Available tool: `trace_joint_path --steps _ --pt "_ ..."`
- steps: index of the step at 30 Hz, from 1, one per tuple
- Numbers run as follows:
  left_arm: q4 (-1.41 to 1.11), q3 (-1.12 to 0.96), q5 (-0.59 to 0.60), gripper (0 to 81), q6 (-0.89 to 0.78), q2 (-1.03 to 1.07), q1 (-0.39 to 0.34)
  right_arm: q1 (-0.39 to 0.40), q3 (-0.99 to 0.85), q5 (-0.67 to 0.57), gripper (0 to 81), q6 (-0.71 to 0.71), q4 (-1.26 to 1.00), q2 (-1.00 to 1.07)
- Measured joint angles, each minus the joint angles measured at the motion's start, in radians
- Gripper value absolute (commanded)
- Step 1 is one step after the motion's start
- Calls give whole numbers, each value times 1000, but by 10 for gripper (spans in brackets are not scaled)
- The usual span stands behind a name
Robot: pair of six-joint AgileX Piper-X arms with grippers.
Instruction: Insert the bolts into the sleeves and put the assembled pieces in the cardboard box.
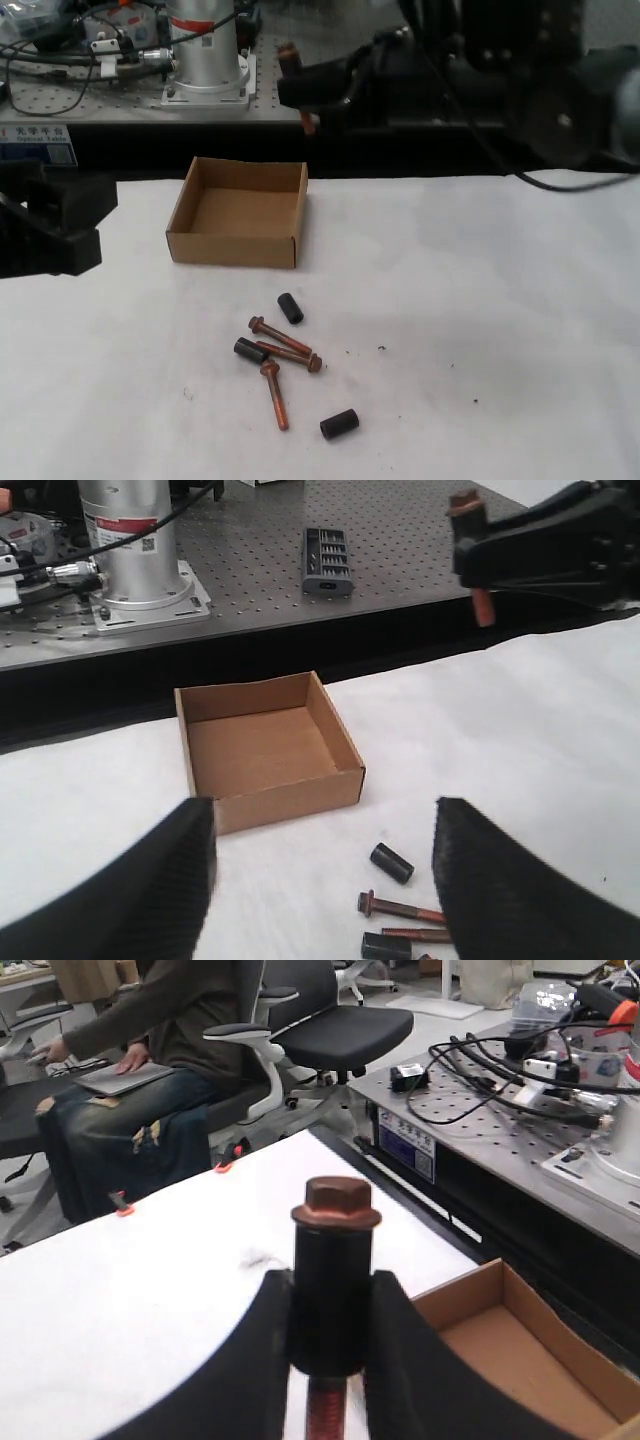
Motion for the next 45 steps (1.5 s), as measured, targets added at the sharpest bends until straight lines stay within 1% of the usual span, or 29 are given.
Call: trace_joint_path --steps 3,4,7,8,9,10,11,12,13,15,20,26,29,30,31,32,36,37,38,39,43,45 --pt "1 0 0 456 0 0 0 -4 -125 9 51 6 64 111" --pt "3 0 0 456 0 0 0 -4 -133 12 51 6 64 111" --pt "3 0 0 456 -4 0 0 -3 -243 16 51 6 123 219" --pt "6 0 0 456 -16 0 0 -3 -251 19 51 6 126 225" --pt "12 0 2 456 -37 0 0 -3 -318 23 51 6 160 286" --pt "45 0 4 456 -71 0 0 -3 -354 28 51 6 186 324" --pt "51 0 4 456 -74 0 0 -3 -389 35 51 6 209 359" --pt "142 13 4 456 -81 -1 0 -3 -415 47 51 14 232 392" --pt "168 25 4 456 -81 -4 0 -3 -420 47 51 14 232 392" --pt "201 49 4 456 -81 -4 0 -2 -500 58 51 46 292 479" --pt "234 71 4 456 -81 -4 0 15 -572 99 51 61 330 562" --pt "234 71 4 456 -81 -7 0 57 -630 122 48 73 344 632" --pt "234 71 7 456 -81 -7 0 63 -632 145 11 73 358 634" --pt "234 71 7 456 -81 -7 0 63 -632 151 20 73 365 634" --pt "234 71 7 456 -81 -7 0 63 -632 157 56 73 370 634" --pt "234 71 7 456 -81 -7 0 63 -632 160 113 73 373 634" --pt "234 71 15 456 -87 -7 0 63 -634 176 401 74 376 634" --pt "234 71 21 456 -91 -7 0 63 -636 189 438 75 376 634" --pt "234 71 28 456 -92 -7 0 65 -638 208 454 75 376 634" --pt "234 71 38 456 -95 -7 0 64 -637 222 448 75 376 631" --pt "234 71 65 456 -111 -7 0 65 -638 252 389 68 387 614" --pt "234 71 68 456 -119 -7 0 65 -638 279 370 45 452 583"
